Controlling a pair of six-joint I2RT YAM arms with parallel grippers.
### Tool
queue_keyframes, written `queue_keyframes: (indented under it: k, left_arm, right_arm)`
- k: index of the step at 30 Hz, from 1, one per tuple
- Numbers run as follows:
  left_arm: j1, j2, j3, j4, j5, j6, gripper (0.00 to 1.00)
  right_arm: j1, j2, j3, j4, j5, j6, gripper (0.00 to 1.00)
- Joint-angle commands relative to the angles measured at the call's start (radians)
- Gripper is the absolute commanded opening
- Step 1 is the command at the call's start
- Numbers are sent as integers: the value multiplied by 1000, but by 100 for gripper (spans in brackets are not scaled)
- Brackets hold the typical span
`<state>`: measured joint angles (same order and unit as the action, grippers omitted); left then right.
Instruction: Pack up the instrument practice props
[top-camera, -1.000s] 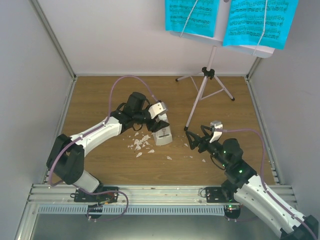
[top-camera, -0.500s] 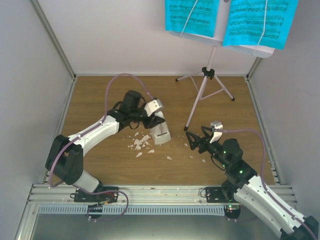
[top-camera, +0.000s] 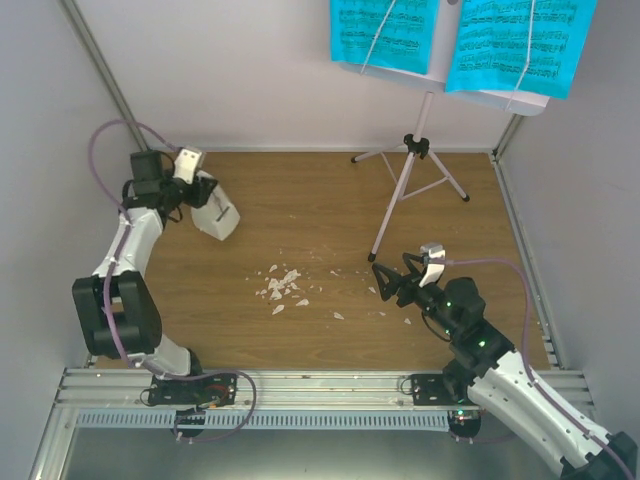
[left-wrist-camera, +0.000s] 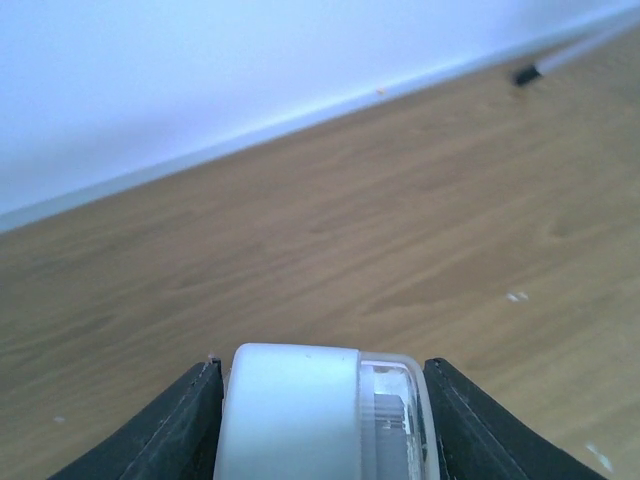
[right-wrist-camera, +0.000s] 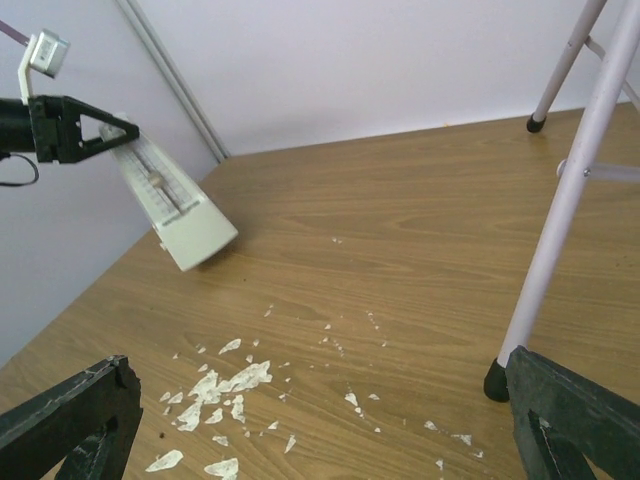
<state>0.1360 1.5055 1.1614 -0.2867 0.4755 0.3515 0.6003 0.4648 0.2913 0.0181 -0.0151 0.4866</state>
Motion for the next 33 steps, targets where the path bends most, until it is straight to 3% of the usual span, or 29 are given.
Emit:
queue_keyframes:
  k: [1,10,24,29,33]
  left_arm:
    - [69,73,162,97,100,19,34]
    - [80,243,342,34,183,79,34]
    - [43,305,369,28,180,133,37]
    - [11,308,360,21,145,143,42]
    - [1,299,357,16,148,138,55]
  right_arm:
    - [-6,-4,26,-30,39,-7,99]
    - [-7,-29,35,-68,62,30,100]
    - [-6,-57,126,-198,138,-38,99]
    - [-6,-82,131,-235,171,-40,100]
    - [-7,-106,133,-247,175,-41,99]
